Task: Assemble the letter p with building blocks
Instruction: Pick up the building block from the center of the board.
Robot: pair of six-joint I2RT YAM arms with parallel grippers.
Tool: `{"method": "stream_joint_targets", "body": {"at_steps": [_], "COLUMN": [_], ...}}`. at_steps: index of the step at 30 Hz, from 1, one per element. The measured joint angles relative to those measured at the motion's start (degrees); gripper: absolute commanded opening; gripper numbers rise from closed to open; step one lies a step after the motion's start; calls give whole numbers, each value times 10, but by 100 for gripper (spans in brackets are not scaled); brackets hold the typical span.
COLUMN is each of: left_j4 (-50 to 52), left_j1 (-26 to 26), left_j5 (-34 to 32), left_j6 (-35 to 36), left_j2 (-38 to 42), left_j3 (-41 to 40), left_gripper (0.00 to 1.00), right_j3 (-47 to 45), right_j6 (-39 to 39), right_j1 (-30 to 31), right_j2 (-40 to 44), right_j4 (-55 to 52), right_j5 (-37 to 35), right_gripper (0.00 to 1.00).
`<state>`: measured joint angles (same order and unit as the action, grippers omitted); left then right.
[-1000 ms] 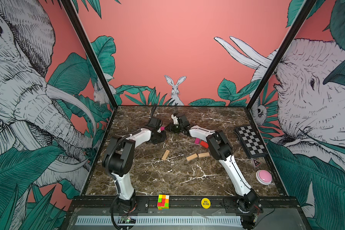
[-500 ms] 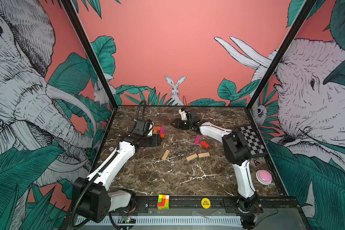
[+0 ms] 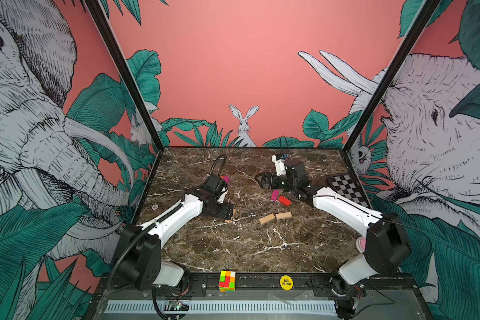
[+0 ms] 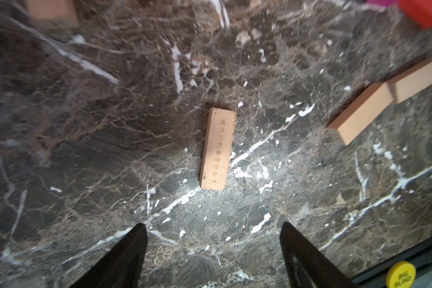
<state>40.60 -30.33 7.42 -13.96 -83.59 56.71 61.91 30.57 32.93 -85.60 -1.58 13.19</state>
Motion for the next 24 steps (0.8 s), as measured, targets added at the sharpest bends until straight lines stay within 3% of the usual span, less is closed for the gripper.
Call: {"method": "stream_joint_targets", "body": {"at_steps": [7,13,24], "left_j4": [1,0,2], "left_j1": [-40,-54,-60], "left_j5": [-42,-66,-103], "left_j6": [6,7,-6], "left_j2": [-99,-165,-195], "left_j3": [49,82,89], "left_gripper": [68,56,30], "right_j3": [-61,-87,-106], "right_j6": [-15,-17,-16], "right_j1": [-1,-5,-20], "right_j2": [96,123,133], "right_j4": [-14,-24,-25], "right_j5": [-34,-43,-44], "right_gripper": [98,98,98]}}
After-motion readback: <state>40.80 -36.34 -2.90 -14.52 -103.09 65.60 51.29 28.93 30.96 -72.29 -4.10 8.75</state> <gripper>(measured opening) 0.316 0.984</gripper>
